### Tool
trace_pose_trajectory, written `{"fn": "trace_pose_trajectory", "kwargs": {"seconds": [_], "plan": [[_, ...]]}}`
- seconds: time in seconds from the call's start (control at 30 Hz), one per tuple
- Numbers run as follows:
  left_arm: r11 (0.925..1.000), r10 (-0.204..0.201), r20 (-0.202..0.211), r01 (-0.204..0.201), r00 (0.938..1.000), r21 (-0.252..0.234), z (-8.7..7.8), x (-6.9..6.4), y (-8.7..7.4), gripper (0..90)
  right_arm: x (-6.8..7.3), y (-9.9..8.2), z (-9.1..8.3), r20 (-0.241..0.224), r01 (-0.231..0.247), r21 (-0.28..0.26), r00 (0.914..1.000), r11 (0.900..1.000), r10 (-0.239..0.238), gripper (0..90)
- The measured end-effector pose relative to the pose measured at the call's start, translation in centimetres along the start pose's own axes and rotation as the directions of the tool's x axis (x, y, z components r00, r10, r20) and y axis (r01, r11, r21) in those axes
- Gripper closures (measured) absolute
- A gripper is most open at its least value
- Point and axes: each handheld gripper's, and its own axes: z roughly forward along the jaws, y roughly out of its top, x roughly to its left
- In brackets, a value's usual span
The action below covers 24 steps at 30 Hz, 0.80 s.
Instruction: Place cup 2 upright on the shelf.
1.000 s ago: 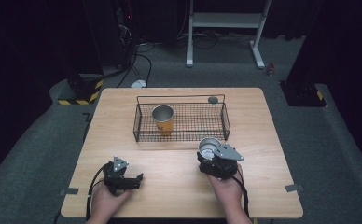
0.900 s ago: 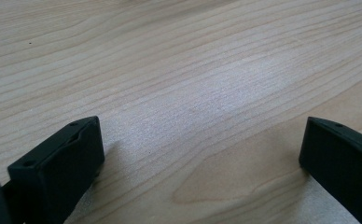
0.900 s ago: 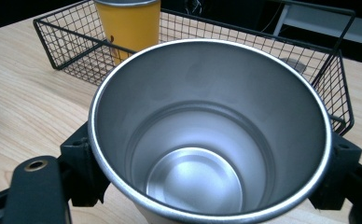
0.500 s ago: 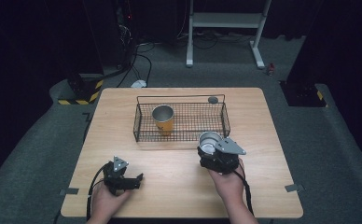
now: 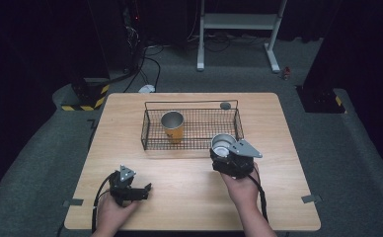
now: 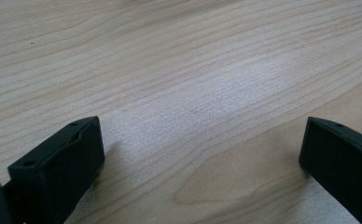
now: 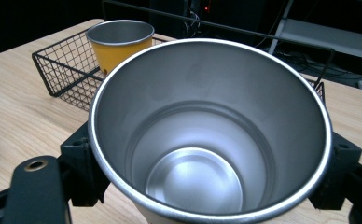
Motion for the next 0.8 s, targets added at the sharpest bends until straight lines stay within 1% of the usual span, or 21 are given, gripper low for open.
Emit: {"fn": "trace_pose_trajectory", "kwargs": {"seconds": [0.27,0.3,0.47,0.63,0.7,0.8], "plan": [[1.0000,0.001,0.001,-0.001,1.0000,-0.001,0.0,0.0,0.0,0.3,-0.7,1.0,0.2,0.011,-0.001,-0.013,0.9999,0.9999,0.001,18.3],[1.0000,0.004,-0.001,-0.004,1.0000,0.000,0.0,0.0,0.0,0.3,-0.7,1.1,0.2,0.011,-0.008,-0.013,0.9999,0.9999,0.009,18.3],[1.0000,0.001,0.000,-0.001,1.0000,-0.001,0.0,0.0,0.0,0.3,-1.0,1.9,0.6,0.023,0.002,-0.022,0.9997,0.9997,-0.002,18.3],[1.0000,0.001,0.000,-0.001,1.0000,0.000,0.0,0.0,0.0,0.3,-1.4,2.3,1.1,0.034,-0.005,-0.014,0.9994,0.9999,0.005,18.3],[1.0000,0.001,0.000,-0.001,1.0000,-0.001,0.0,0.0,0.0,0.3,-1.5,2.4,1.2,0.034,-0.016,-0.014,0.9993,0.9998,0.016,18.3],[1.0000,-0.005,0.001,0.005,1.0000,-0.001,0.0,0.0,0.0,0.3,-1.5,3.0,1.4,0.039,-0.002,-0.015,0.9992,0.9999,0.002,18.3]]}}
